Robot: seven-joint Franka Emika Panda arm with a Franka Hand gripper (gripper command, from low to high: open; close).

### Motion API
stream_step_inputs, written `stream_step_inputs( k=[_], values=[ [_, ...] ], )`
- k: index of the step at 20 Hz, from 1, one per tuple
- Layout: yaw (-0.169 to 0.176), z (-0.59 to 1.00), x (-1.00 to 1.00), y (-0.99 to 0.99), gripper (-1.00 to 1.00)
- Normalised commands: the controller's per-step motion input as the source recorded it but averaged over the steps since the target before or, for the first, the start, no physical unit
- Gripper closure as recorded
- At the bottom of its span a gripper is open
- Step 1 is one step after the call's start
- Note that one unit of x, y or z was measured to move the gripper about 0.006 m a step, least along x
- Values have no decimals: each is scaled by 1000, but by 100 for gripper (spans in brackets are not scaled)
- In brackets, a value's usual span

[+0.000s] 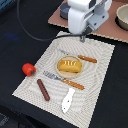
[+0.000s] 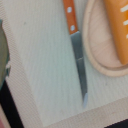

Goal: Interact with the objects in diverse but meaningful ways.

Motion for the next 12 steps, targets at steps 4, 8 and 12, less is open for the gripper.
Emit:
stream_step_inputs(
  k=[4, 8, 12],
  values=[
    [98, -196, 0, -574, -100],
    [115, -229, 0, -396, -100],
    [109, -178, 0, -193, -100]
  ],
)
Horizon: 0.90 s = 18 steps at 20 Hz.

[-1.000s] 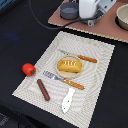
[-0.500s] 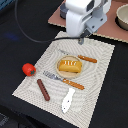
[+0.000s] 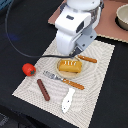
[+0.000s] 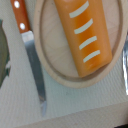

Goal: Interact with the objects in diverse but meaningful ways.

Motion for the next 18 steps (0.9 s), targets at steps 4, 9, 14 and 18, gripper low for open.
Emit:
stream_step_inputs(
  k=[4, 9, 14, 18],
  values=[
    [86, -236, 0, -86, -100],
    [68, -329, -1, -29, -100],
    [59, -285, 0, -70, -100],
    [42, -233, 0, -91, -100]
  ],
)
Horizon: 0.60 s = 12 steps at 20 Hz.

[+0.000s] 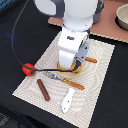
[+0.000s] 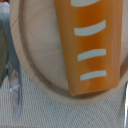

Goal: Interact with the objects in diverse but meaningful ways.

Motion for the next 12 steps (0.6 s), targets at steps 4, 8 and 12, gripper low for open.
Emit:
stream_step_inputs(
  k=[4, 8, 12],
  values=[
    [32, -191, 0, -110, -100],
    [21, -136, 8, -101, -100],
    [13, -132, 0, -111, -100]
  ],
)
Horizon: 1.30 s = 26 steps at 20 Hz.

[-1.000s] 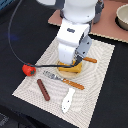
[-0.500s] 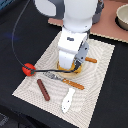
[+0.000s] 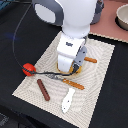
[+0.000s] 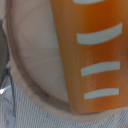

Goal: Interact with the objects in diverse but meaningful ways.

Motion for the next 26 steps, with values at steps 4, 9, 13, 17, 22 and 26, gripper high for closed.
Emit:
stream_step_inputs(
  k=[4, 9, 13, 17, 22, 26],
  values=[
    [10, -166, 0, -113, -100],
    [13, -154, 0, -82, -100],
    [15, -156, 0, -91, -100],
    [20, -76, 4, -101, 100],
    [20, 0, 53, -72, 100],
    [21, 0, 49, -69, 100]
  ],
)
